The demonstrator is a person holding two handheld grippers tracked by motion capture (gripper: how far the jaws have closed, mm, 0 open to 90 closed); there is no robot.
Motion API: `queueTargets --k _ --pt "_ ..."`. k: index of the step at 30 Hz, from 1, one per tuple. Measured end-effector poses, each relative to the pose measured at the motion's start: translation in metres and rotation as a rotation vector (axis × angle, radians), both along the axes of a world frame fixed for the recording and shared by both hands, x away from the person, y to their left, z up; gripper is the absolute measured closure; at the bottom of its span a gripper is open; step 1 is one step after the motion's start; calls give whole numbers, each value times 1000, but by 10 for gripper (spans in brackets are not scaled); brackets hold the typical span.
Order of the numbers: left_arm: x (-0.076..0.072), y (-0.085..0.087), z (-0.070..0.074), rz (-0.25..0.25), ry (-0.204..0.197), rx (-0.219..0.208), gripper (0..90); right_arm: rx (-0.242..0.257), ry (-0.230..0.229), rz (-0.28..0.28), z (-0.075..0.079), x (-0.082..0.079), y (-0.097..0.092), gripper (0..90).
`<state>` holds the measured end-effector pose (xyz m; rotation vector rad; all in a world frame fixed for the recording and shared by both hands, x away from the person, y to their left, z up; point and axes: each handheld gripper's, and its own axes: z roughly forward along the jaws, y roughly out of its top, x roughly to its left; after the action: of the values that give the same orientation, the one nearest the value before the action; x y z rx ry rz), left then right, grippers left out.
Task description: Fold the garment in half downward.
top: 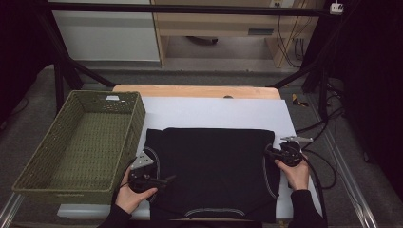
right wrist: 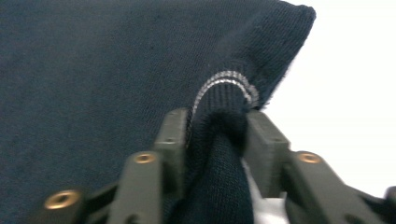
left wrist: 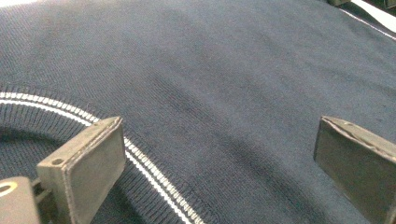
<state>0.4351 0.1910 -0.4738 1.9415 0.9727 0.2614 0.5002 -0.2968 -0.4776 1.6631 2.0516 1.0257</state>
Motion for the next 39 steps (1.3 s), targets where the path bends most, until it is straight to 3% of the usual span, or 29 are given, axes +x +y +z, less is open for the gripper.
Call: queueTargets --k 2,6,9,18,22,27,32,36,39 --pt "0 0 0 4 2 -6 17 34 20 -2 1 0 -1 721" --pt "0 1 1 6 -3 -6 16 13 12 -3 3 -1 0 757" --pt "0 1 1 3 -3 -5 17 -7 -20 -11 7 -1 -2 769" --pt "0 1 1 10 -8 -2 17 -43 -62 -27 16 1 -11 782" --pt "0 0 1 5 -6 2 17 -30 -75 -52 17 0 -23 786" --pt "1 0 0 8 -7 2 16 -54 -87 -90 18 -2 -36 786" --pt "1 -1 1 3 -10 4 17 -116 -101 -76 20 2 -34 786" --pt "1 0 1 10 -10 2 16 -150 -117 -99 23 3 -39 786" --pt "1 0 1 8 -10 5 16 -122 -96 -93 16 4 -45 781"
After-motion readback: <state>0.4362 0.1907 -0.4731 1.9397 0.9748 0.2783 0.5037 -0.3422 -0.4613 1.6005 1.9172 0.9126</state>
